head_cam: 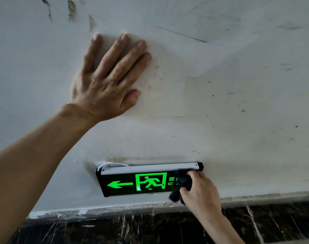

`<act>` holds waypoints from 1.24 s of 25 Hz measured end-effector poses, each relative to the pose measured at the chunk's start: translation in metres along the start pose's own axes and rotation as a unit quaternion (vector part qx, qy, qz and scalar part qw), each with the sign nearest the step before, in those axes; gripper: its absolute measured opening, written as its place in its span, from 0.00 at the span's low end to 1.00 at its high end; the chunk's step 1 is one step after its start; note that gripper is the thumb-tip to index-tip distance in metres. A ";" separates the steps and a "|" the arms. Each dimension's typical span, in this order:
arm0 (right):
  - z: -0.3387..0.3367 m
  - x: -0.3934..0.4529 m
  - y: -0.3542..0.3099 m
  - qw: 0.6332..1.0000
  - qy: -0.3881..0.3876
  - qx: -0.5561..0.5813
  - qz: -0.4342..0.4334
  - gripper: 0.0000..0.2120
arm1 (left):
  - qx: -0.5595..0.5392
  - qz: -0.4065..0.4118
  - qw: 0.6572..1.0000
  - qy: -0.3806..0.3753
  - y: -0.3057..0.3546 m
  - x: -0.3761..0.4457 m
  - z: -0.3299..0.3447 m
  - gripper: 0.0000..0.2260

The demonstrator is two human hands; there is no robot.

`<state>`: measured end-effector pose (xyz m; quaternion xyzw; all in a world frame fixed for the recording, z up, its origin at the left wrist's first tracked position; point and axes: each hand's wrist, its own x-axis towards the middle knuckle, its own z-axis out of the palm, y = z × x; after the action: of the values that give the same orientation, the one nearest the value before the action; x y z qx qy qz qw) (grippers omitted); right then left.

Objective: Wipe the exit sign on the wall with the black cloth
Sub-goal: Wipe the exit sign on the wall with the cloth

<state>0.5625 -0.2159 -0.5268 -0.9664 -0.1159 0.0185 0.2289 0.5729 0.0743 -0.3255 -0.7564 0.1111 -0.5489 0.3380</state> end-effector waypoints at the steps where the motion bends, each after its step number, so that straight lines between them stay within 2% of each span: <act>1: 0.004 -0.010 0.008 0.999 -0.036 0.016 0.015 0.20 | 0.003 -0.001 1.000 0.000 -0.001 -0.001 0.000 0.30; 3: 0.009 -0.030 0.024 0.994 -0.085 0.054 0.052 0.16 | 0.012 -0.001 1.000 0.004 -0.001 -0.002 0.001 0.30; 6: 0.005 -0.042 0.046 0.978 -0.086 0.147 0.120 0.11 | 0.011 0.006 1.000 0.010 0.001 -0.001 0.002 0.30; 10: -0.010 -0.036 0.062 0.950 -0.024 0.265 0.165 0.14 | 0.014 0.005 1.000 0.019 0.000 -0.002 0.002 0.30; 15: -0.027 -0.010 0.060 0.925 0.063 0.353 0.129 0.22 | 0.026 0.009 0.999 0.020 0.002 -0.001 0.001 0.30; 18: -0.030 0.010 0.053 0.917 0.084 0.373 0.116 0.23 | 0.031 0.011 0.999 0.020 0.001 -0.001 0.001 0.30; 23: -0.018 0.028 0.044 0.919 0.069 0.376 0.094 0.23 | 0.030 0.011 0.999 0.014 0.001 -0.002 0.002 0.30; 31: -0.005 0.031 0.047 0.915 0.081 0.379 0.113 0.19 | 0.026 0.008 1.000 0.011 0.002 0.000 0.002 0.29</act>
<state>0.6030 -0.2520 -0.5430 -0.8118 0.0292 0.0081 0.5832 0.5749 0.0739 -0.3274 -0.7405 0.1064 -0.5573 0.3604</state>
